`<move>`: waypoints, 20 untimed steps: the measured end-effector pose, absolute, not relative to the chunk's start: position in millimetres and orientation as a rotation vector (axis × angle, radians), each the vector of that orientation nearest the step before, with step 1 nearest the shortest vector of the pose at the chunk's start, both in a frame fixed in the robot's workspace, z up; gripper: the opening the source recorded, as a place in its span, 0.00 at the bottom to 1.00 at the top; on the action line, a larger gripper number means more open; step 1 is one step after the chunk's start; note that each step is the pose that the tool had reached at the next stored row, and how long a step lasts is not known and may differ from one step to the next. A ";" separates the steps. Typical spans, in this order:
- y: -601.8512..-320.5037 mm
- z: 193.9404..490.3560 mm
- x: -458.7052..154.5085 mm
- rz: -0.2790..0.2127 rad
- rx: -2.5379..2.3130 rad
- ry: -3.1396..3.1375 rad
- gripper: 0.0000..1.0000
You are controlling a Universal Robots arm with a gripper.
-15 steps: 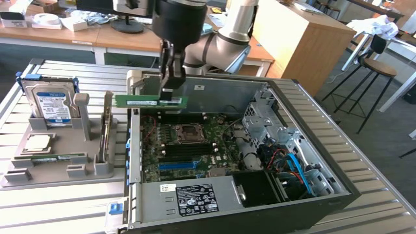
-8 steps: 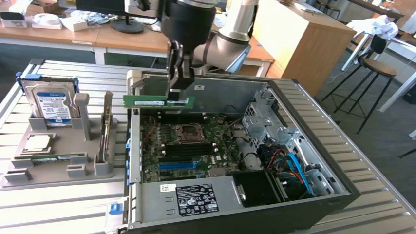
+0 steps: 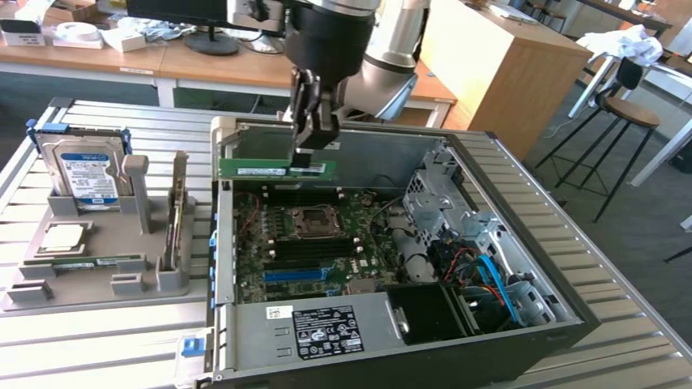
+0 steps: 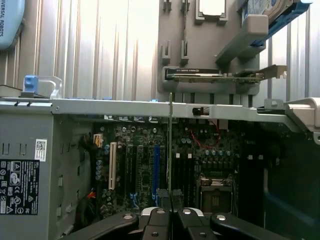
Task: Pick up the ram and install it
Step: 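Pick up the ram and move it above insertion slot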
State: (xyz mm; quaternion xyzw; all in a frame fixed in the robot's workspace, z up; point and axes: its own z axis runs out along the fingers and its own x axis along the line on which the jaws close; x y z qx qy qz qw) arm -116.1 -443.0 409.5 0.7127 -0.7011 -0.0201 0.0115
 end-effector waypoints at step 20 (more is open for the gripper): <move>-443.0 409.5 -86.2 -0.063 2.223 -2.186 0.11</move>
